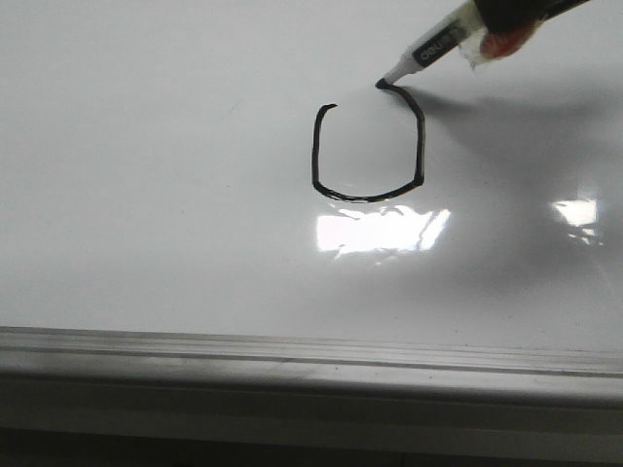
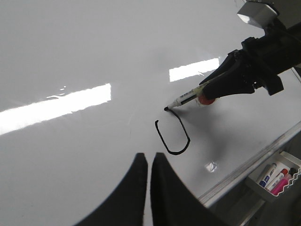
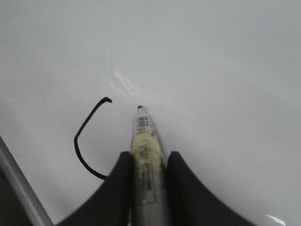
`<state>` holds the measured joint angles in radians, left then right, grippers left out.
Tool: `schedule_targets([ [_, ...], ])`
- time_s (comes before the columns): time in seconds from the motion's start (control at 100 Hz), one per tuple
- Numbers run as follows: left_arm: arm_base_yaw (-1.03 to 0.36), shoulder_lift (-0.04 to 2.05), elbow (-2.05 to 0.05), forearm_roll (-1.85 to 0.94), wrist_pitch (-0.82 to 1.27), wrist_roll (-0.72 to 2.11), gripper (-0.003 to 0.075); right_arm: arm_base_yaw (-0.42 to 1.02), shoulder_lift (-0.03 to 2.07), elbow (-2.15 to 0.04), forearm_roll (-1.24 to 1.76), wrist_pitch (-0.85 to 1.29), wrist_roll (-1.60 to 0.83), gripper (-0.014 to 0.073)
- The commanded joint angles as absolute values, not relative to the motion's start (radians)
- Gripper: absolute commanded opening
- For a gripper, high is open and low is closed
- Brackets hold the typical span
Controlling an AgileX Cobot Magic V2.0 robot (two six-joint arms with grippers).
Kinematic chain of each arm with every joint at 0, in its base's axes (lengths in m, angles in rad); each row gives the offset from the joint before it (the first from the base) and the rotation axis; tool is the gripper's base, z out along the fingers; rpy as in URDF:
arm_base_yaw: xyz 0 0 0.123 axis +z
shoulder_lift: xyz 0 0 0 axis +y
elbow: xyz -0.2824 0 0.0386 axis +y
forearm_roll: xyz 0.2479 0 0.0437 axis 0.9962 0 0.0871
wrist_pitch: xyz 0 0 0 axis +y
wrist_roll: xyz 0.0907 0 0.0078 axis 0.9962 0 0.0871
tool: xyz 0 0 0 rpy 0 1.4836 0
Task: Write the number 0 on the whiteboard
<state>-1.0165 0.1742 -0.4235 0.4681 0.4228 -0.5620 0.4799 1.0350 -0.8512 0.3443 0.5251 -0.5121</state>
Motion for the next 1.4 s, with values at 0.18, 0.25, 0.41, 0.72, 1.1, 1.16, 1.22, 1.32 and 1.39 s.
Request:
schedule_targets([
  [0.18,-1.017,0.191,-0.446,0.478,0.346,-0.567,-0.0020,0.528,1.099,-0.879,0.278,0.468,-0.511,-0.0044],
  [0.25,-1.017,0.191,-0.446,0.478,0.346,-0.567,-0.0020,0.543,1.108,-0.879,0.280,0.470,-0.511,-0.0044],
  [0.41,-1.017,0.191,-0.446,0.478,0.346,-0.567,-0.0020,0.583,1.118,-0.879,0.280,0.478,-0.511,-0.0044],
  [0.72,-1.017,0.191,-0.446,0.478,0.346,-0.567,-0.0020,0.589,1.118,-0.879,0.278,0.543,-0.507,-0.0044],
  [1.1,-1.017,0.191,-0.446,0.478,0.346,-0.567,-0.0020,0.589,1.080,-0.902,0.278,0.510,-0.507,-0.0044],
  [1.16,-1.017,0.191,-0.446,0.478,0.346,-0.567,-0.0020,0.589,1.064,-0.936,0.278,0.500,-0.507,-0.0045],
  [1.22,-1.017,0.191,-0.446,0.478,0.346,-0.567,-0.0020,0.589,1.047,-0.978,0.278,0.500,-0.507,-0.0049],
  [1.32,-1.017,0.191,-0.446,0.478,0.336,-0.567,-0.0020,0.589,1.027,-1.063,0.278,0.512,-0.507,-0.0048],
  [1.39,-1.017,0.191,-0.446,0.484,0.320,-0.567,-0.0019,0.589,1.026,-1.118,0.278,0.554,-0.507,-0.0048],
])
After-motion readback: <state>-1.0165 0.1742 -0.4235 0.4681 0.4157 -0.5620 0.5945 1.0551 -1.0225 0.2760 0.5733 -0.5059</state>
